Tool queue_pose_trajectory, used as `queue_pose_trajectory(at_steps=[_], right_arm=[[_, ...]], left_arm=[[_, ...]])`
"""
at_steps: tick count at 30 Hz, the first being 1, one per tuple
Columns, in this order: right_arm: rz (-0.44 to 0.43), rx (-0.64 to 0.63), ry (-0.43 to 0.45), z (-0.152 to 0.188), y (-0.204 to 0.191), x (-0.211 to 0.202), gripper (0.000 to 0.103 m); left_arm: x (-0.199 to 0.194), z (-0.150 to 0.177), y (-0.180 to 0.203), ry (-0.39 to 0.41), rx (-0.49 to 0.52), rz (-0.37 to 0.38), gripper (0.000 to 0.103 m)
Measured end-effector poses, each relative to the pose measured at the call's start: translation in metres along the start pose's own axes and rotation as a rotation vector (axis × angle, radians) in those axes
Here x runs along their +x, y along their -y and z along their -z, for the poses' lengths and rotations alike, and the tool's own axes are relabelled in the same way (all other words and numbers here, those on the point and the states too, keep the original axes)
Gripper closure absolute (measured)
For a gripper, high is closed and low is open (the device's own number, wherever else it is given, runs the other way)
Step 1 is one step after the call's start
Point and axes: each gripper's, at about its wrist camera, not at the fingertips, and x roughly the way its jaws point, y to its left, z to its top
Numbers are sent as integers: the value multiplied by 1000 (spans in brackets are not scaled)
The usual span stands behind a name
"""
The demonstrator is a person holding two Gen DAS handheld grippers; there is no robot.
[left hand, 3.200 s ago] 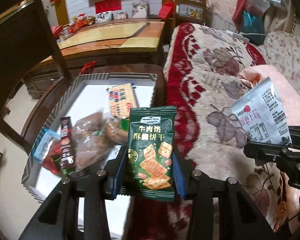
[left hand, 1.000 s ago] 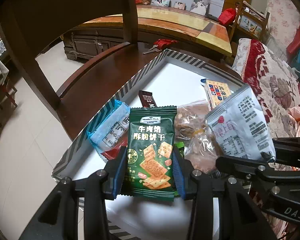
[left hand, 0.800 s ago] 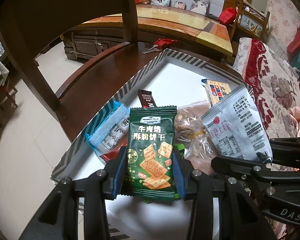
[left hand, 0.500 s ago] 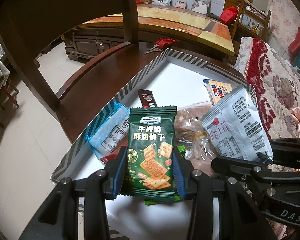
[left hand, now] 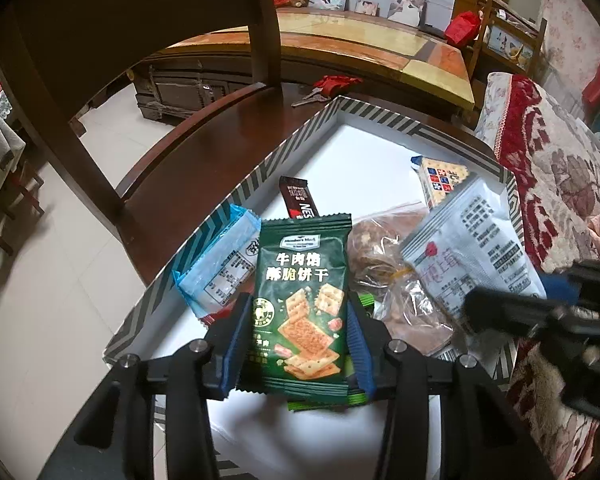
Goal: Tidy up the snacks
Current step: 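Open both grippers to drop the packets into the tray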
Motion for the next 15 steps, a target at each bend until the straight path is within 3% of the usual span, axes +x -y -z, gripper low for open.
queue_pose_trajectory(at_steps=[3,5,7,15], right_arm=[[22,9,30,-1,3,-10,80],[40,14,54,-3,6,-16,69],[58,17,71,-4,9,-21,65],[92,53,96,1,22,-33,65]], left_arm=[[-1,0,-2,-3,-9,-11,49],[-2,0,-3,-6,-12,-15,46],[-5,0,-4,0,-14,-13,44],[-14,0,-2,23,-10,-15,34]])
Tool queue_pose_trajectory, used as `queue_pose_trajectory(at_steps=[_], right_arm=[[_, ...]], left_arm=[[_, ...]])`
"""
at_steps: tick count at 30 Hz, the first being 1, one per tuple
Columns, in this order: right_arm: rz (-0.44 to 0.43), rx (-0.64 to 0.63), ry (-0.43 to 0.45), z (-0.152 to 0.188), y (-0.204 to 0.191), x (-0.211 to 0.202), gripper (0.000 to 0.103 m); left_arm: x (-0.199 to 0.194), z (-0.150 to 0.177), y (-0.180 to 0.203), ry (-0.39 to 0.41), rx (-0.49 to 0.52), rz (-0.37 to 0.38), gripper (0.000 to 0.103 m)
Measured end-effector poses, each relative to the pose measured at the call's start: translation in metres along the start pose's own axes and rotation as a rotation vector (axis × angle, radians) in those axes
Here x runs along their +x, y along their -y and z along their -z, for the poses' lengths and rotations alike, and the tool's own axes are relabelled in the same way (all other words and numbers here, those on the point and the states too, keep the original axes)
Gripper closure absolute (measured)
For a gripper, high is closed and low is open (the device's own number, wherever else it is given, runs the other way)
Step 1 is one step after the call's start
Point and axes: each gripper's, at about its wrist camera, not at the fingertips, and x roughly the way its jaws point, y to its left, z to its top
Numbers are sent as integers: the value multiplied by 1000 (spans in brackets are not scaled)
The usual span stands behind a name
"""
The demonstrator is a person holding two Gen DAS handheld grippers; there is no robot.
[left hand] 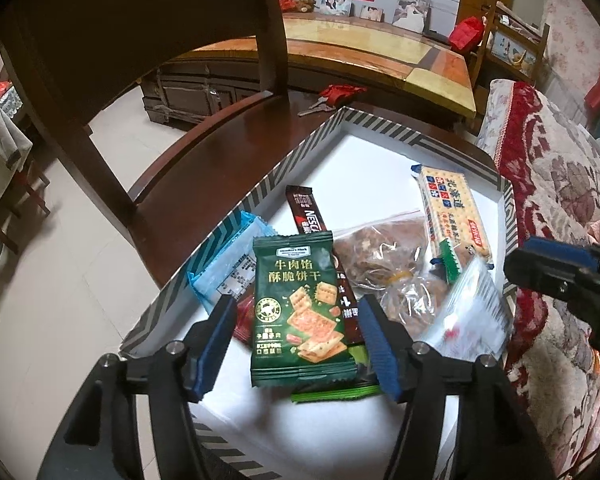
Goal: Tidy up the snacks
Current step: 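Open both grippers to drop the packets into the tray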
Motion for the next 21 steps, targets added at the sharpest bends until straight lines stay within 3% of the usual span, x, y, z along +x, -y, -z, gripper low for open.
queue_pose_trajectory(at_steps=[19,21], right_arm=[[6,43,42,48,18,-45,65],[11,54,52,54,22,-51,61]], left_arm=[[-27,4,35,37,39,18,15],[-30,6,43,39,53,29,13]])
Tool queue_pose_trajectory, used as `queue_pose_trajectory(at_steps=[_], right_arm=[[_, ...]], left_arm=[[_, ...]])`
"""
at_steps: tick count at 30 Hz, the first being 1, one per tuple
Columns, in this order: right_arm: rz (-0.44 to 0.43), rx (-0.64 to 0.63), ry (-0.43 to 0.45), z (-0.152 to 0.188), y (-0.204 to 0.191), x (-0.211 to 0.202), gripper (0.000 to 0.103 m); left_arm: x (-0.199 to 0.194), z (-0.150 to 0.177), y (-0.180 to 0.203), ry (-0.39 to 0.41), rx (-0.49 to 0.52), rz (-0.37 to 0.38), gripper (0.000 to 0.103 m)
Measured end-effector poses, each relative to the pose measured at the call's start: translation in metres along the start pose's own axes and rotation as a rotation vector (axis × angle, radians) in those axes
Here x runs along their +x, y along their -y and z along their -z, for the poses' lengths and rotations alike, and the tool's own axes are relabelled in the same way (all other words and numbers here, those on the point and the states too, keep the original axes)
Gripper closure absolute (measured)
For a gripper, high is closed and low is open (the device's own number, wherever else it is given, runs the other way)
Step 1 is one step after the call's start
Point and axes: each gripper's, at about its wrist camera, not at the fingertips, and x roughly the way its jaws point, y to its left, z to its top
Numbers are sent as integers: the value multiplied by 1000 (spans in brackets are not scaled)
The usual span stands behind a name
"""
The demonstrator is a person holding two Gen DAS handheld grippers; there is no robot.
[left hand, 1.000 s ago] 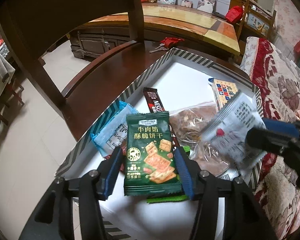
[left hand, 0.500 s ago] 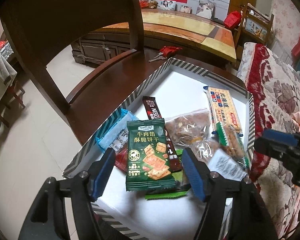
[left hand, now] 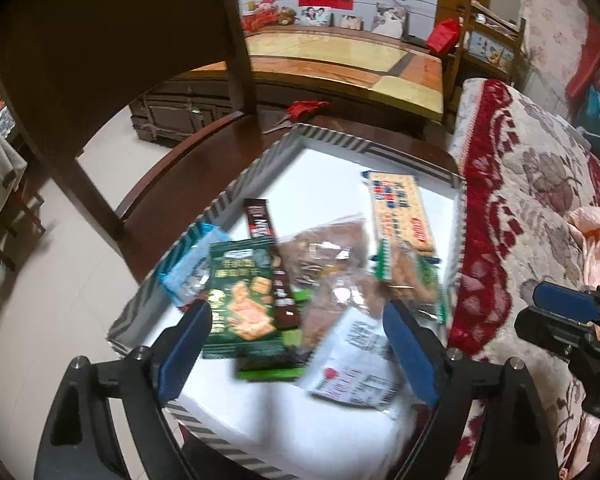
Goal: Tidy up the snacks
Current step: 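Move both grippers back to the last snacks on the bedspread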
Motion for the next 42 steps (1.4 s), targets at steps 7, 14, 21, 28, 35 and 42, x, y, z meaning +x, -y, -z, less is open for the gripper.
queue_pose_trajectory(at_steps=[7,14,21,28,35,42], right_arm=[[37,44,28,25,21,-23,53],[90,91,54,52,46,-51,53],[138,169,76,82,84,-81,50],[181,245,97,111,118,-105,50],[225,322,75,143,154,-115,50],[252,357,62,160,176,-118,50]], left_arm=[[-12,5,40,15,69,51,11],[-24,9,86,28,130,117,10],[-35,17,130,45,220,163,10],[-39,26,167,29,296,224,10],[-28,35,199,-39,336,286,10],[-15,41,229,-99,372,330,10]])
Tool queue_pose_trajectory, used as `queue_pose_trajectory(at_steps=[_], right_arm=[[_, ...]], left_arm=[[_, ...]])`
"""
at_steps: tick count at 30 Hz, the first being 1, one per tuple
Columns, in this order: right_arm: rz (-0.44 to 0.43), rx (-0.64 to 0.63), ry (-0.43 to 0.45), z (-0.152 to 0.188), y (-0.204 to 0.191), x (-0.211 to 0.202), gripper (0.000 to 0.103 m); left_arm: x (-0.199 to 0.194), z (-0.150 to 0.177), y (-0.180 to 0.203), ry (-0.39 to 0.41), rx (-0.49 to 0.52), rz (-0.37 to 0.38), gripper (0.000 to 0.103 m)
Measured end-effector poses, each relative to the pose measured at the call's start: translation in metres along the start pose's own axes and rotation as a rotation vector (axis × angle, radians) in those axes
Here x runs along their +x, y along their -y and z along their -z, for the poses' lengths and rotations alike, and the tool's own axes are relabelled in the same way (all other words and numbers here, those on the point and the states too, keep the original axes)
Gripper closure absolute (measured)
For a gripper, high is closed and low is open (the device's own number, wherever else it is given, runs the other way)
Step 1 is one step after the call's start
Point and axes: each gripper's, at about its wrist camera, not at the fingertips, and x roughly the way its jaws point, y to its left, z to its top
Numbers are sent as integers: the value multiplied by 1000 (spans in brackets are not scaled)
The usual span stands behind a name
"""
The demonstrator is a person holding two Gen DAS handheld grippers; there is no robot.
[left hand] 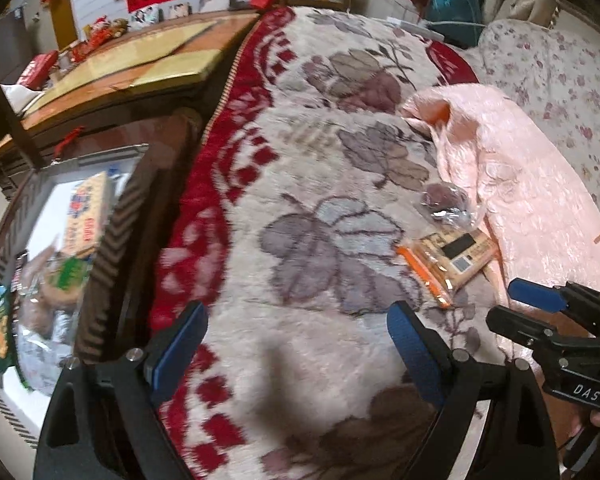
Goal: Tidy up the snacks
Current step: 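Move both grippers back to the last snacks on the bedspread, then grasp the clear bag of red snacks with the right gripper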
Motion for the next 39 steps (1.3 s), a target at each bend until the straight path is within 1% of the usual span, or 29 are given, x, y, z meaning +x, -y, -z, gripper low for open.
queue_pose_trajectory(at_steps=[6,10,13,16,19,23,24,25,26,27,29,31,32,35,39], right_arm=[[11,54,4,-1,21,1,50],[32,80,33,-15,30,3,50],[53,70,48,-36,34,10,34],[88,56,27,-57,39,26,34],[114,62,-16,-76,49,48,34],[114,77,-66,-90,61,76,34],[99,80,-71,-92,63,82,34],[69,79,-72,-94,65,87,34],[57,77,-71,-94,66,90,42],[64,66,-70,-95,67,93,48],[56,42,-58,-95,67,93,58],[42,25,-45,-95,68,87,63],[41,23,-32,-95,70,81,65],[29,26,21,-98,75,61,65],[15,41,81,-98,79,33,65]], left_arm=[[12,-10,23,-14,43,29,10],[17,-13,27,-20,51,39,10],[22,-12,28,-35,57,42,10],[26,-11,28,-43,67,40,10],[29,-12,28,-47,79,46,10],[33,-16,31,-48,101,80,10],[34,-17,33,-50,111,92,10],[36,-18,35,-52,122,107,10],[37,-19,38,-55,134,122,10],[39,-21,42,-56,148,138,10],[41,-23,49,-56,180,166,10],[43,-27,57,-54,216,191,10],[45,-28,62,-57,231,201,10],[51,-34,78,-68,290,247,10],[61,-40,105,-92,405,333,10]])
